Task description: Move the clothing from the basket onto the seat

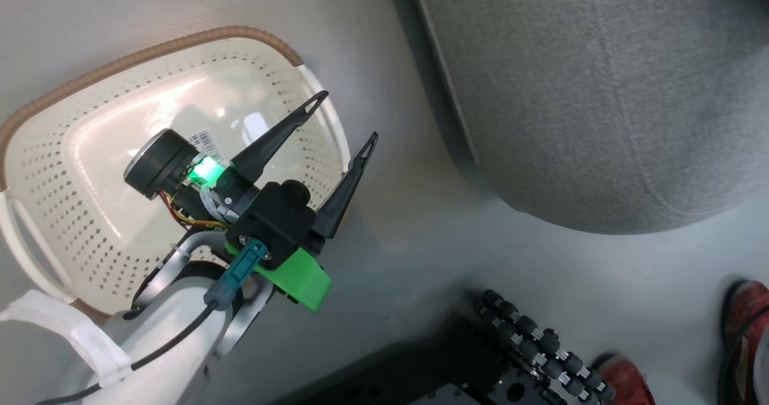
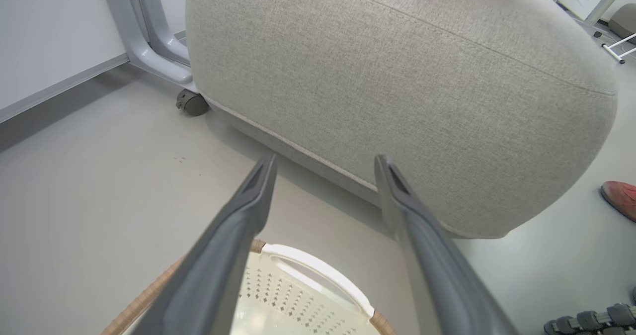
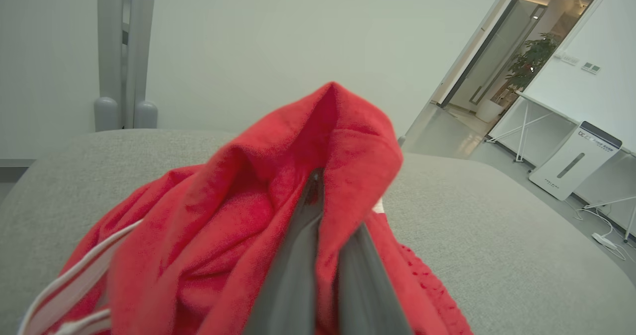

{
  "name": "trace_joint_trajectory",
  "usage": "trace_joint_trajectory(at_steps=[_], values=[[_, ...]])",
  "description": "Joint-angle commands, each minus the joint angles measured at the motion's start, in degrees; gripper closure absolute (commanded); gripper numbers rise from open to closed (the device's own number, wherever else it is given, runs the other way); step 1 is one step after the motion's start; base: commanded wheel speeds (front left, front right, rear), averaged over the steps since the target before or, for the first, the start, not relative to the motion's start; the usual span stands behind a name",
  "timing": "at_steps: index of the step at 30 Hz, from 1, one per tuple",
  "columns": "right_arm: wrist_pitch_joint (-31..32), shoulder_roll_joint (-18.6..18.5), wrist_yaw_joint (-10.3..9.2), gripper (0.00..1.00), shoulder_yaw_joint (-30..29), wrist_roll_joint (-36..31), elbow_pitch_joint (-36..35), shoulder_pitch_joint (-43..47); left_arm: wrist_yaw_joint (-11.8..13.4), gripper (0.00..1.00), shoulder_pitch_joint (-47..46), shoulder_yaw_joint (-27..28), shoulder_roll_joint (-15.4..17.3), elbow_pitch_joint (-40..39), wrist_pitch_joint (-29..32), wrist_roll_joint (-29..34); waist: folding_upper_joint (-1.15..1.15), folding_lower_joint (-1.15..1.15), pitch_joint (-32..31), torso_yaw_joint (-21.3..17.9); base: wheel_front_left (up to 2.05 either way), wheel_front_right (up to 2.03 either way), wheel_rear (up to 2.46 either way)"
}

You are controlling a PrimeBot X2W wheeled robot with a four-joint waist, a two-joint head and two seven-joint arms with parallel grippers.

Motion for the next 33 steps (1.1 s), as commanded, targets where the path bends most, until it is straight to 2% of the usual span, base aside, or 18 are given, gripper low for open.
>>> trace_joint_trajectory(at_steps=[1, 4, 7, 8, 9, 10, 21, 26, 33], values=[[0.0, 0.3, -0.08, 1.0, -0.2, -0.7, 1.9, -0.6, 0.4, 0.0, -1.1, 0.1, -0.3, -0.1, -0.4, 0.0, 0.0, -0.01, 1.1, 2.3, 0.0, 0.0, 0.0], [0.0, 0.9, -0.08, 1.0, -1.5, -2.1, 5.3, -0.2, 0.9, 0.0, -1.3, 0.1, -0.8, 0.3, -1.5, 0.1, 0.0, -0.01, 0.6, 3.5, 0.0, 0.0, 0.0], [0.0, 1.7, -0.08, 1.0, -3.1, -3.3, 5.5, 1.6, 1.3, 0.0, -1.2, 0.1, -1.8, 1.0, -3.6, -0.4, 0.0, -0.01, -0.6, 4.6, 0.0, 0.0, 0.0], [0.0, 2.1, -0.08, 0.78, -3.9, -3.8, 4.8, 2.6, 1.4, 0.0, -0.9, 0.2, -2.4, 1.5, -4.6, -0.8, 0.0, -0.01, -1.4, 5.1, 0.0, 0.0, 0.0], [0.0, 2.5, -0.08, 0.29, -4.5, -4.2, 4.3, 3.4, 1.6, 0.0, -0.7, 0.2, -2.7, 2.0, -5.5, -1.0, 0.0, -0.01, -2.2, 5.4, 0.0, 0.0, 0.0], [0.0, 2.5, -0.08, 0.0, -5.4, -4.5, 3.2, 4.2, 1.9, 0.0, -0.5, 0.3, -3.3, 2.8, -6.6, -1.2, 0.0, -0.01, -3.1, 5.8, 0.0, 0.0, 0.0], [0.0, 5.7, -0.08, 0.0, -4.3, -5.9, -9.1, 21.7, 5.1, 0.0, 4.1, 3.4, -9.8, 13.9, -18.4, -6.5, 0.0, -0.01, -18.3, 10.0, 0.0, 0.0, 0.0], [0.0, 6.6, -0.08, 0.0, 0.4, -5.7, -12.3, 30.1, 6.3, 0.0, 7.9, 6.9, -12.6, 16.8, -19.9, -9.0, 0.0, -0.01, -26.1, 12.6, 0.0, 0.0, 0.0], [0.0, 6.6, -0.08, 0.0, 10.0, -3.3, -14.5, 37.6, 5.1, 0.0, 16.6, 16.1, -16.9, 14.1, -19.7, -8.4, 0.0, -0.01, -35.5, 16.0, 0.0, 0.0, 0.0]])
